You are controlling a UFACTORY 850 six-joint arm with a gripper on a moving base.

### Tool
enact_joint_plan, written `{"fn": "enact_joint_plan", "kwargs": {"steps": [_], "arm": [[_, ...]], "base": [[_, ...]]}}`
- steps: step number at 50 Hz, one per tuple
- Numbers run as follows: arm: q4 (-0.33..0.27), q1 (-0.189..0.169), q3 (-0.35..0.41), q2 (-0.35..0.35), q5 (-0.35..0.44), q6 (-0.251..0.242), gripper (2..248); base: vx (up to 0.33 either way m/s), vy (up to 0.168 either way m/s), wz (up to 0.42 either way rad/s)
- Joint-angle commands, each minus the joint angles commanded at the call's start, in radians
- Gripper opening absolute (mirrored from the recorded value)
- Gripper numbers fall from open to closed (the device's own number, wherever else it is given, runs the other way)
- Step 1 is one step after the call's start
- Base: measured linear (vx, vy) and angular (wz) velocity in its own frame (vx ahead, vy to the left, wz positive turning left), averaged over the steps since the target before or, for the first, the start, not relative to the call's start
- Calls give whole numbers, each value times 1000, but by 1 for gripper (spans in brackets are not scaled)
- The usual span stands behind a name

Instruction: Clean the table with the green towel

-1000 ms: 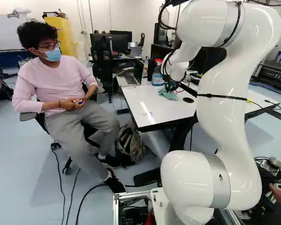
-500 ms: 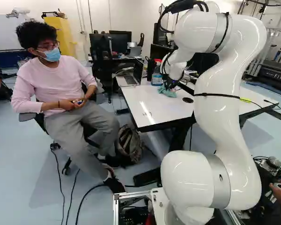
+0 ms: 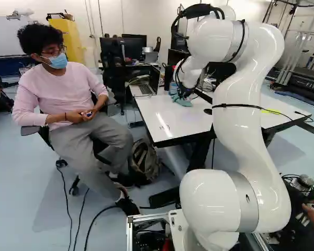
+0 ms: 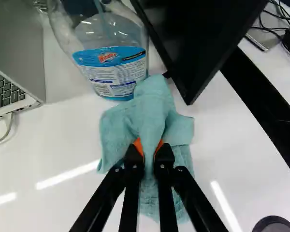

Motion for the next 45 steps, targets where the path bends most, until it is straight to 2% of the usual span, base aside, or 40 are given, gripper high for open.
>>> {"fn": "enact_joint_plan", "kwargs": {"steps": [12,23,45], "arm": [[0,31,15,11,0,0,39],[0,48,60,44,0,0,39],[0,42,181,134,0,0,39]], "base": [[0,0,0],[0,0,0],[0,0,0]]}}
